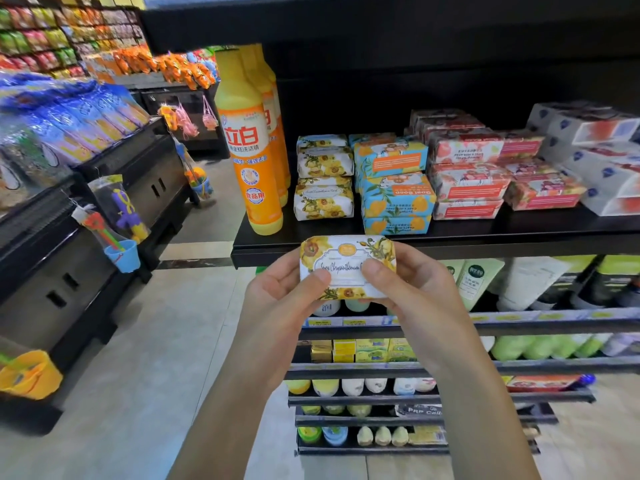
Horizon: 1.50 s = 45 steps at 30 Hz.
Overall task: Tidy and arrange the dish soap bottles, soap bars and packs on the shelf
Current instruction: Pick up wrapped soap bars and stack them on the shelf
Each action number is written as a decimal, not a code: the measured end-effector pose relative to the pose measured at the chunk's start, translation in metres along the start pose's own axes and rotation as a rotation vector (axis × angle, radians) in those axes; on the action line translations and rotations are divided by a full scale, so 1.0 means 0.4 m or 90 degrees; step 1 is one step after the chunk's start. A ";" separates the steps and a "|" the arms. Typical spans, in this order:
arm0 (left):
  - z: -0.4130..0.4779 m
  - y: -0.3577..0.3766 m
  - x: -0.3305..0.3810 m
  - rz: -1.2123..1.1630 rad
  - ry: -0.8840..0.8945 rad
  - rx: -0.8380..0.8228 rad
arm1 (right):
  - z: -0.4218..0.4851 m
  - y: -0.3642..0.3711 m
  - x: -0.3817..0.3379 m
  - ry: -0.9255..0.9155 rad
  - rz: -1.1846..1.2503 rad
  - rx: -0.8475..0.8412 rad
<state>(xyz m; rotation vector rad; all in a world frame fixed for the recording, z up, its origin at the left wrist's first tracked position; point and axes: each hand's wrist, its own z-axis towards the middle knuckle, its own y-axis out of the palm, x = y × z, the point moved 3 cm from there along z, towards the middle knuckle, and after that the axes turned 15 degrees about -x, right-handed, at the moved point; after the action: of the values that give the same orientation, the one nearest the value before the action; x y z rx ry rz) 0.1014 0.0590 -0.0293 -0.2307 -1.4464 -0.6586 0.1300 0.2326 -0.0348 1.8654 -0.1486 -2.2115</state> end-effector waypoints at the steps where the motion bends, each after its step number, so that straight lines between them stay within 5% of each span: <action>1: -0.001 -0.001 0.000 -0.002 0.002 -0.001 | -0.002 -0.001 0.001 -0.006 -0.002 -0.002; 19: -0.008 0.007 0.003 -0.013 -0.077 0.019 | -0.022 -0.011 0.006 -0.122 -0.085 -0.055; 30: -0.009 0.008 -0.007 -0.019 -0.035 0.050 | -0.016 -0.012 0.024 0.032 -0.021 -0.025; 45: -0.008 0.006 -0.002 -0.028 -0.039 0.069 | -0.013 -0.005 0.036 0.019 0.022 0.014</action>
<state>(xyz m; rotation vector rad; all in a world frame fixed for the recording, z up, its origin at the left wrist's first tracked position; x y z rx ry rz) 0.1055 0.0595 -0.0301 -0.1354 -1.5458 -0.6107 0.1326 0.2315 -0.0500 1.8920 -0.1979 -2.1665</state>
